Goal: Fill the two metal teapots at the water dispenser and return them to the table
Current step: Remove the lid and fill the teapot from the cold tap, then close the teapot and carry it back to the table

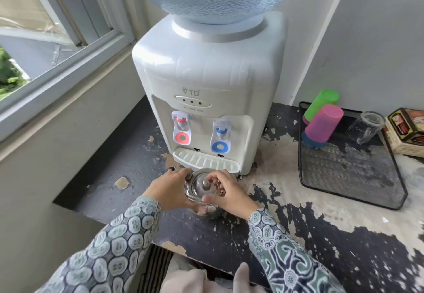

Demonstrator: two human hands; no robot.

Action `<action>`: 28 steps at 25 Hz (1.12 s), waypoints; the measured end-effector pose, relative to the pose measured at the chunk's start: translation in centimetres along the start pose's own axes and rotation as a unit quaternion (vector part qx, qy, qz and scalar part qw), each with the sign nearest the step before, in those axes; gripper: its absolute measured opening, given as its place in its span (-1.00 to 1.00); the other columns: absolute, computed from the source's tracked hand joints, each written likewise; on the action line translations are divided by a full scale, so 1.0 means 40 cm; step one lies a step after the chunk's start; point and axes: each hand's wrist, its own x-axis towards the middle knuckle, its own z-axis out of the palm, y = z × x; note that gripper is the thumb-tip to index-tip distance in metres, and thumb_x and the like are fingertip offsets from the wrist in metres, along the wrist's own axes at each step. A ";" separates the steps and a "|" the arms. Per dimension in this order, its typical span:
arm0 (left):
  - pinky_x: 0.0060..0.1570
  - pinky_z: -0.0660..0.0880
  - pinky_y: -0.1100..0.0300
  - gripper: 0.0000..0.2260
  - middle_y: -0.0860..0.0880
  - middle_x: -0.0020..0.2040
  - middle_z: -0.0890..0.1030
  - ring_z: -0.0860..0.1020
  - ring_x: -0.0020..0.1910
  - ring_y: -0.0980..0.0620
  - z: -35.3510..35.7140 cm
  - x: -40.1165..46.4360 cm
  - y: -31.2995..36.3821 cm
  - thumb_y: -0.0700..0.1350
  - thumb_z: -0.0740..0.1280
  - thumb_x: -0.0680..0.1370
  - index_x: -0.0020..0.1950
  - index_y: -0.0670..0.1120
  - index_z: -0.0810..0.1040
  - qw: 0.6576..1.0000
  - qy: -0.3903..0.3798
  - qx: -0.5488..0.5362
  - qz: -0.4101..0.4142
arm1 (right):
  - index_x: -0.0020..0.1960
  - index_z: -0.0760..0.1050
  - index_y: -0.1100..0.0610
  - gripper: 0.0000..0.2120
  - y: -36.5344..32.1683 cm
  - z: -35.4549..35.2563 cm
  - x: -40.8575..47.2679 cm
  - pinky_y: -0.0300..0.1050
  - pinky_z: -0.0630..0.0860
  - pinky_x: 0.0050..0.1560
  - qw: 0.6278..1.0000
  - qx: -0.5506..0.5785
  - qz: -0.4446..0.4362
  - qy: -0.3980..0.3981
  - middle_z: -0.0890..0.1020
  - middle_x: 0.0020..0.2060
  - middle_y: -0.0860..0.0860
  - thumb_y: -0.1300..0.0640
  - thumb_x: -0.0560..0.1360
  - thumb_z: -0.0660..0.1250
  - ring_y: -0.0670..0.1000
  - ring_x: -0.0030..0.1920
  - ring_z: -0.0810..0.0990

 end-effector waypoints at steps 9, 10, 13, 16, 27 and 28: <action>-0.30 0.44 0.30 -0.49 0.02 -0.28 0.66 0.53 -0.35 0.11 -0.087 0.104 0.012 0.31 0.35 0.31 -0.17 -0.14 0.66 0.991 -0.125 -0.005 -0.046 | 0.02 0.42 -0.08 -0.36 0.022 0.010 0.002 -0.13 0.36 0.09 0.998 0.042 0.010 0.037 0.40 -0.09 -0.15 -0.51 0.16 0.09 -0.03 0.07 0.41; -0.32 0.43 0.31 -0.51 0.01 -0.27 0.68 0.55 -0.35 0.10 -0.085 0.103 0.010 0.28 0.34 0.34 -0.18 -0.16 0.67 0.993 -0.104 -0.020 -0.048 | 0.04 0.43 -0.05 -0.36 0.020 0.012 0.001 -0.17 0.35 0.09 0.998 0.053 0.012 0.040 0.40 -0.11 -0.16 -0.48 0.19 0.11 -0.04 0.06 0.42; -0.19 0.55 0.21 -0.67 -0.05 -0.24 0.70 0.64 -0.25 0.03 -0.053 0.086 -0.005 0.10 0.33 0.46 -0.22 -0.17 0.65 0.997 -0.019 -0.062 -0.052 | 0.10 0.44 -0.01 -0.41 0.023 0.017 -0.006 -0.41 0.31 0.05 0.994 0.091 0.016 0.055 0.41 -0.10 -0.20 -0.38 0.24 0.18 -0.07 0.06 0.43; -0.14 0.51 0.12 -0.77 -0.05 -0.16 0.65 0.61 -0.15 -0.05 0.004 0.047 -0.010 0.01 0.28 0.51 -0.14 -0.14 0.59 0.989 0.097 -0.095 -0.057 | 0.02 0.42 -0.05 -0.73 0.031 0.033 -0.024 -0.47 0.33 -0.04 0.987 0.117 0.031 0.103 0.48 -0.06 0.01 -0.12 0.39 0.34 -0.04 -0.04 0.44; -0.11 0.48 0.01 -0.82 0.00 -0.08 0.62 0.56 -0.09 -0.07 0.029 -0.062 0.039 0.01 0.21 0.56 -0.01 -0.07 0.52 0.966 0.198 -0.166 0.011 | -0.25 0.42 0.07 -0.84 -0.011 -0.006 -0.100 -0.37 0.38 -0.20 0.978 0.157 0.015 0.135 0.50 -0.32 -0.05 0.06 0.47 0.33 -0.18 -0.29 0.46; -0.11 0.49 0.00 -0.82 -0.01 -0.09 0.63 0.56 -0.11 -0.07 0.029 -0.086 0.054 0.01 0.22 0.56 -0.02 -0.08 0.51 0.963 0.202 -0.180 0.021 | -0.25 0.43 0.05 -0.84 -0.020 -0.012 -0.130 -0.40 0.38 -0.22 0.978 0.158 0.011 0.139 0.49 -0.34 -0.08 0.06 0.47 0.32 -0.23 -0.32 0.44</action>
